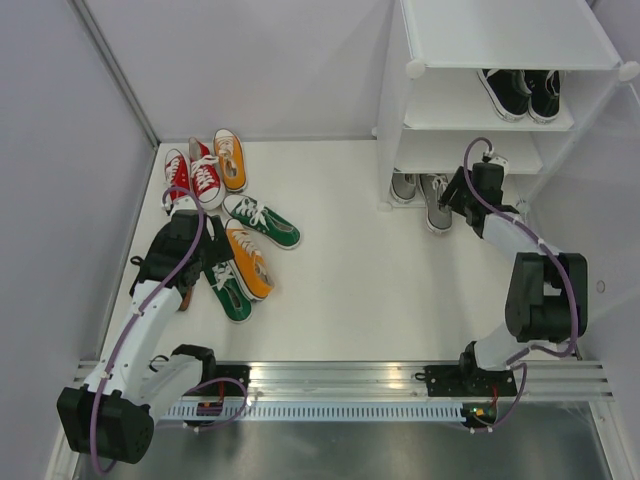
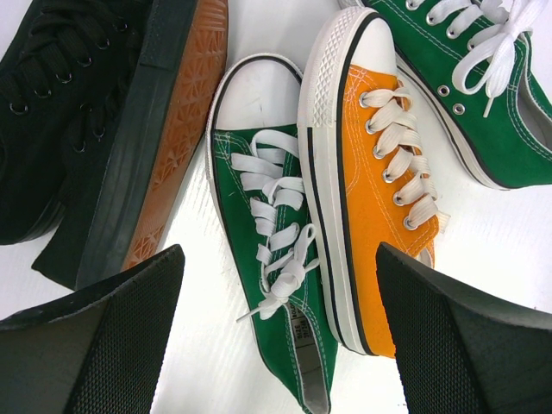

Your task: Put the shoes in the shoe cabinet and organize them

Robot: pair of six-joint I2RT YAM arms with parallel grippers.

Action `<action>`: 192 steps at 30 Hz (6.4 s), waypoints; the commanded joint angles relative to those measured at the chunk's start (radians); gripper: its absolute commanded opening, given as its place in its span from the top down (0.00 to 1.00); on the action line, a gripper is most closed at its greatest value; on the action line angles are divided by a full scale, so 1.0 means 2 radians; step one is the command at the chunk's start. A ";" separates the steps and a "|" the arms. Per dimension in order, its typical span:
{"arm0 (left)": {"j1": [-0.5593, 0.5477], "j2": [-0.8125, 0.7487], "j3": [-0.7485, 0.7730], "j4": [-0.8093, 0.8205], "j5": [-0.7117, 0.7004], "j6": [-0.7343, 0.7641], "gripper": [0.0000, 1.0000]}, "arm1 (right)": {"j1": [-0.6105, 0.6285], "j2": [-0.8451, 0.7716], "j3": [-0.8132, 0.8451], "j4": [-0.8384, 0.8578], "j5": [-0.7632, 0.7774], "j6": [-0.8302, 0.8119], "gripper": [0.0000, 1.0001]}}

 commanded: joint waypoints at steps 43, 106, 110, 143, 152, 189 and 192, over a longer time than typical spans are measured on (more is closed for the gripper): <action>0.002 0.001 -0.004 0.019 0.008 0.018 0.06 | -0.028 0.016 -0.101 0.279 -0.118 0.194 0.67; 0.002 0.009 -0.004 0.019 0.007 0.019 0.06 | -0.007 0.119 0.023 0.173 -0.122 -0.022 0.91; 0.002 0.010 -0.004 0.019 0.008 0.019 0.06 | -0.006 0.104 0.034 0.155 -0.089 -0.055 0.99; 0.002 0.007 -0.006 0.019 0.004 0.019 0.06 | 0.016 -0.016 -0.088 0.178 -0.019 0.054 0.32; 0.002 0.008 -0.007 0.019 0.006 0.019 0.06 | -0.016 0.000 -0.146 0.254 -0.078 0.114 0.50; 0.002 0.014 -0.004 0.019 0.005 0.021 0.06 | -0.014 0.161 0.015 0.264 -0.180 0.095 0.66; 0.002 0.014 -0.005 0.019 0.004 0.020 0.06 | -0.009 0.150 0.015 0.258 -0.177 0.095 0.65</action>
